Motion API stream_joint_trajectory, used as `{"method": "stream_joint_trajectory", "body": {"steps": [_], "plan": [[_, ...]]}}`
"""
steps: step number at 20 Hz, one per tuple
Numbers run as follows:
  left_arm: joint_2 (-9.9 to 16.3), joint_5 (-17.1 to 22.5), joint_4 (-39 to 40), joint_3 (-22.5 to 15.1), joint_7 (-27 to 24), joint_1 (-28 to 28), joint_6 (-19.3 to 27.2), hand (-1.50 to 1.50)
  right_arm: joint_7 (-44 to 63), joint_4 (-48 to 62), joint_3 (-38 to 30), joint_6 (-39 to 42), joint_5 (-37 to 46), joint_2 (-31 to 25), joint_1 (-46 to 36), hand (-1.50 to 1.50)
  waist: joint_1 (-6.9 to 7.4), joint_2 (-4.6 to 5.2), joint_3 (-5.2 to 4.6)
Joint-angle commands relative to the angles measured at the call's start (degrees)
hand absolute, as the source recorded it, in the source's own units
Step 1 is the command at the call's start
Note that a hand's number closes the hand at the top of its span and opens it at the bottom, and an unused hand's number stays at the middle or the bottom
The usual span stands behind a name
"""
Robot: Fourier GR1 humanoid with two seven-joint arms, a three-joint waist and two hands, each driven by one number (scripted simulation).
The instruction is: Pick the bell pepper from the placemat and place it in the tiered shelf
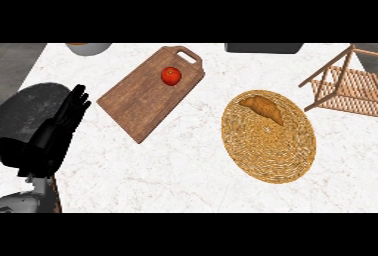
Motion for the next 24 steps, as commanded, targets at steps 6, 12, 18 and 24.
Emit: {"method": "stream_joint_trajectory", "body": {"steps": [6,12,18,24], "plan": [[-0.4,-0.4,-6.0,-0.6,2.3,3.5,0.2,0.00,8.3,3.9,-0.7,3.4,2.9,-1.7,-6.3,-1.50,-0.06,-0.45,0.22],[-1.5,-1.6,-1.6,-1.2,1.3,1.0,0.8,0.00,7.2,2.2,-9.1,3.5,-5.7,-1.3,-12.6,-1.50,-0.72,-0.61,0.20],[-1.0,-1.5,-0.9,-0.1,-1.9,3.6,-0.2,0.00,9.5,1.3,-16.5,5.7,-12.3,-7.4,-17.5,-1.50,-0.93,-0.69,0.17],[-1.0,-0.8,-1.7,0.7,1.7,1.7,0.7,0.00,16.9,4.1,-26.9,9.2,-21.3,-15.0,-19.2,-1.50,-2.39,-0.97,0.25]]}}
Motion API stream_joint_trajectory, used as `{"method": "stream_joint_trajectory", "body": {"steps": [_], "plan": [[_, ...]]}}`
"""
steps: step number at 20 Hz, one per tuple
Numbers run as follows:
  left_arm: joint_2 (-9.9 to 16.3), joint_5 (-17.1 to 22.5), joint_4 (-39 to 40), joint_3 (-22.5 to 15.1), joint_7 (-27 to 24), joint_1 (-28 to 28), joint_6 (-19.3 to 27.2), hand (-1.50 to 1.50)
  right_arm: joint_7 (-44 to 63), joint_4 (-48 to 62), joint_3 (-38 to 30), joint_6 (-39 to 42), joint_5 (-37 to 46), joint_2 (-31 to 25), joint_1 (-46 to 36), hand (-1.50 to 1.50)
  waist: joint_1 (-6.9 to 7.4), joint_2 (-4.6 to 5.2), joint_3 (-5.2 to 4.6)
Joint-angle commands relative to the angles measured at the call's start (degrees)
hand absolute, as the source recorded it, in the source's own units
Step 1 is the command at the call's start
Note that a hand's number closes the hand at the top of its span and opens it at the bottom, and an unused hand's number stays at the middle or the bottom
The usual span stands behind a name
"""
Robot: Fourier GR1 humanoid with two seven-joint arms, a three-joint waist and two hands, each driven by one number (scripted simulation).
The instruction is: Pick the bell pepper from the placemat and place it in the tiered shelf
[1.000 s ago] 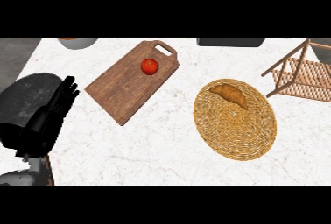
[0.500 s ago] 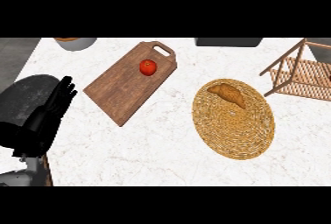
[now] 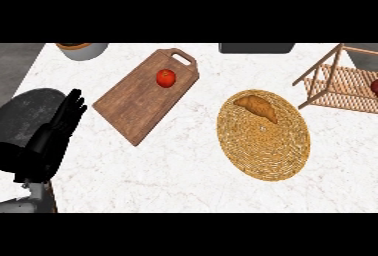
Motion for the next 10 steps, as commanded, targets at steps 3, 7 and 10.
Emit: {"method": "stream_joint_trajectory", "body": {"steps": [3,7,10], "plan": [[0.4,-0.1,-0.4,0.2,0.7,0.3,-0.4,0.00,4.4,4.7,-10.8,5.7,-9.6,-8.6,1.1,-1.50,-0.93,-0.04,0.08],[-0.3,-0.3,1.5,1.1,-0.5,0.0,0.6,0.00,1.3,8.9,-15.2,15.5,-13.6,-17.3,6.4,-1.50,-1.35,0.20,0.15],[-1.7,-2.1,2.0,-0.8,-2.3,0.5,1.1,0.00,-0.6,10.3,-19.1,17.5,-17.3,-20.3,9.1,-1.50,-0.94,0.29,0.12]]}}
